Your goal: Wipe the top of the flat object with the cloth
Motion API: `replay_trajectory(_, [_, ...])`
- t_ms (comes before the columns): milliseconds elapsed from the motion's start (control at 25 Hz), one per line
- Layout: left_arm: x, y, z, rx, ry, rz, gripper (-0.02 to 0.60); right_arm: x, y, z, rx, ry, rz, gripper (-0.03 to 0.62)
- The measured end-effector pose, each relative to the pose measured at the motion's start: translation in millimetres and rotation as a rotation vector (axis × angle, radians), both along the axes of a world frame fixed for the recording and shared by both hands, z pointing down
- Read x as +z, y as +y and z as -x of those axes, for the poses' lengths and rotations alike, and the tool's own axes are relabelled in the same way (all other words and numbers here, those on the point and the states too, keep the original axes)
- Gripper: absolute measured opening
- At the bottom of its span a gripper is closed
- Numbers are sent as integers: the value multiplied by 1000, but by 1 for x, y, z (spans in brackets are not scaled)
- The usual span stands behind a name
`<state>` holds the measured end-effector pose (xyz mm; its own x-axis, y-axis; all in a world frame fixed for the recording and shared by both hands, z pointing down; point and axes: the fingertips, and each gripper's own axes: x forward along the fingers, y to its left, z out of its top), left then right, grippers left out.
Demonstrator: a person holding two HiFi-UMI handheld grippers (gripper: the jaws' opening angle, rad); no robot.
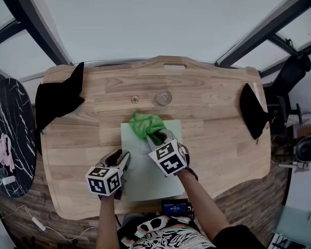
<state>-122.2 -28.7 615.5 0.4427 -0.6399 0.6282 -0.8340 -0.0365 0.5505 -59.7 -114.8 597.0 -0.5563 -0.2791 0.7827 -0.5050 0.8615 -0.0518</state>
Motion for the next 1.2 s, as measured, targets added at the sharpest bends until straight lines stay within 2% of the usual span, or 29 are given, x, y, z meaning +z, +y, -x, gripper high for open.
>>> replay_trajectory(1200, [2,0,1,5,-5,-3,144,0,11,34,-92,-11,-17,57])
